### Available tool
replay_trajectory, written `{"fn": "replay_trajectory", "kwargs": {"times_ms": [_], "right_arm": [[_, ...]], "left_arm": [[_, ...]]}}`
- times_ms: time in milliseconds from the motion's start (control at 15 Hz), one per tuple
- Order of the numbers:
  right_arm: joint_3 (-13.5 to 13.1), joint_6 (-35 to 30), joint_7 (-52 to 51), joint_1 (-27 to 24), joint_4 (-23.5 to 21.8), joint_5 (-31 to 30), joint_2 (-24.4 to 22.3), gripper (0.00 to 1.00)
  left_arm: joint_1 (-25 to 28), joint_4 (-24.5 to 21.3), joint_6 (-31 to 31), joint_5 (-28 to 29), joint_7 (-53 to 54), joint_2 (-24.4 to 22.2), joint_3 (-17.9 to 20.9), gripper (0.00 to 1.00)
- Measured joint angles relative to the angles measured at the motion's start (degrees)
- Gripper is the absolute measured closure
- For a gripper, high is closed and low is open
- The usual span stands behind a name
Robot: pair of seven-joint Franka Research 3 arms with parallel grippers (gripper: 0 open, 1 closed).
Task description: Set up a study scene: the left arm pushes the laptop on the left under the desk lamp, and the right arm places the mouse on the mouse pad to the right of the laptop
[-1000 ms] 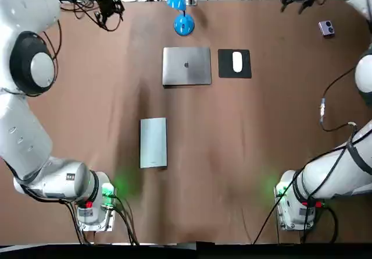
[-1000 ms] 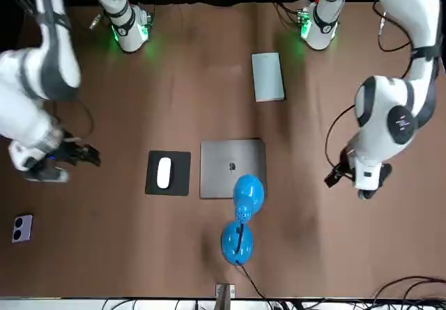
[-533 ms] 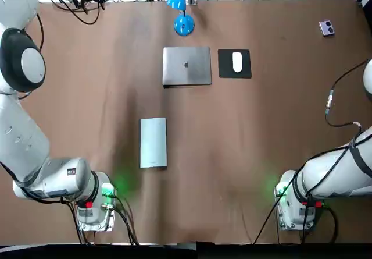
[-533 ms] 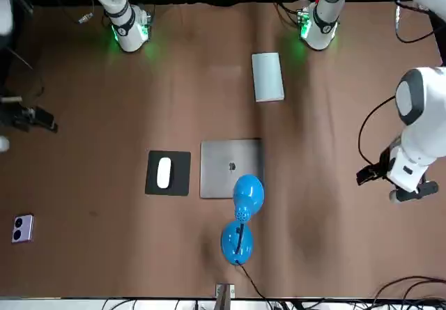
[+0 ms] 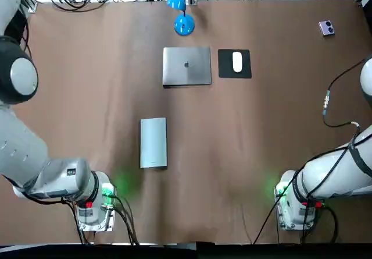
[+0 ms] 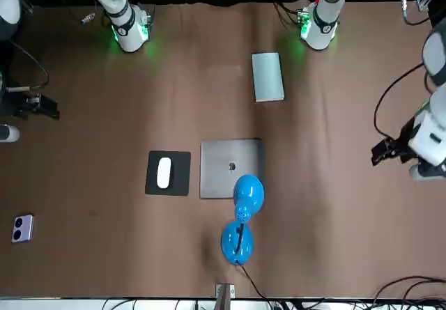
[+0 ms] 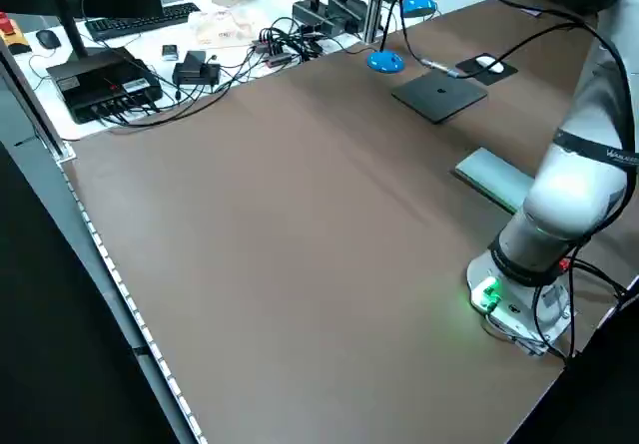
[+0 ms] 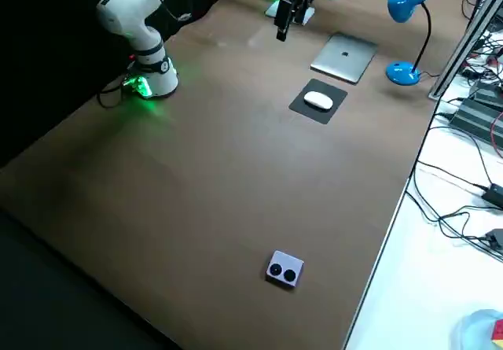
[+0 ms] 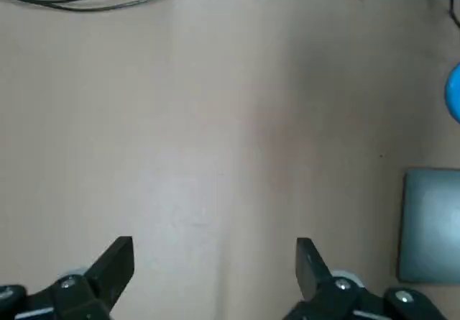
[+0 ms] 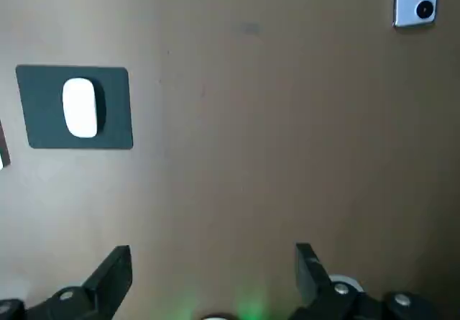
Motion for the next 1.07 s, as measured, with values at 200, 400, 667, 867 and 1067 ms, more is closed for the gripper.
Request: {"fn": "replay_trajectory", "kwargs": {"times_ms": [200,400,667,867,1067], "right_arm": [[-0.28,0.0,0.02,-0.18,0.02,1.13,0.0,0.0],[-0.53,0.12,0.02,-0.6,0.33,3.47,-0.05,0.0],[-0.58,0.12,2.25,-0.62,0.68,3.7,-0.48,0.0],[-0.61,0.12,2.99,-0.65,0.7,3.73,-0.52,0.0],[-0.67,0.31,3.22,-0.72,0.7,3.81,-0.52,0.0]], "left_arm": [[0.0,0.18,-4.38,0.0,0.92,-4.84,-0.02,0.0],[-0.04,0.19,-6.83,0.0,1.54,-8.94,-0.03,0.0],[-3.22,0.18,-11.61,-0.02,1.66,-13.3,2.2,0.0],[-7.2,0.11,-14.31,-0.05,1.66,-15.45,6.08,0.0],[-7.27,-0.05,-14.52,-0.31,1.58,-15.85,6.21,0.0]]}}
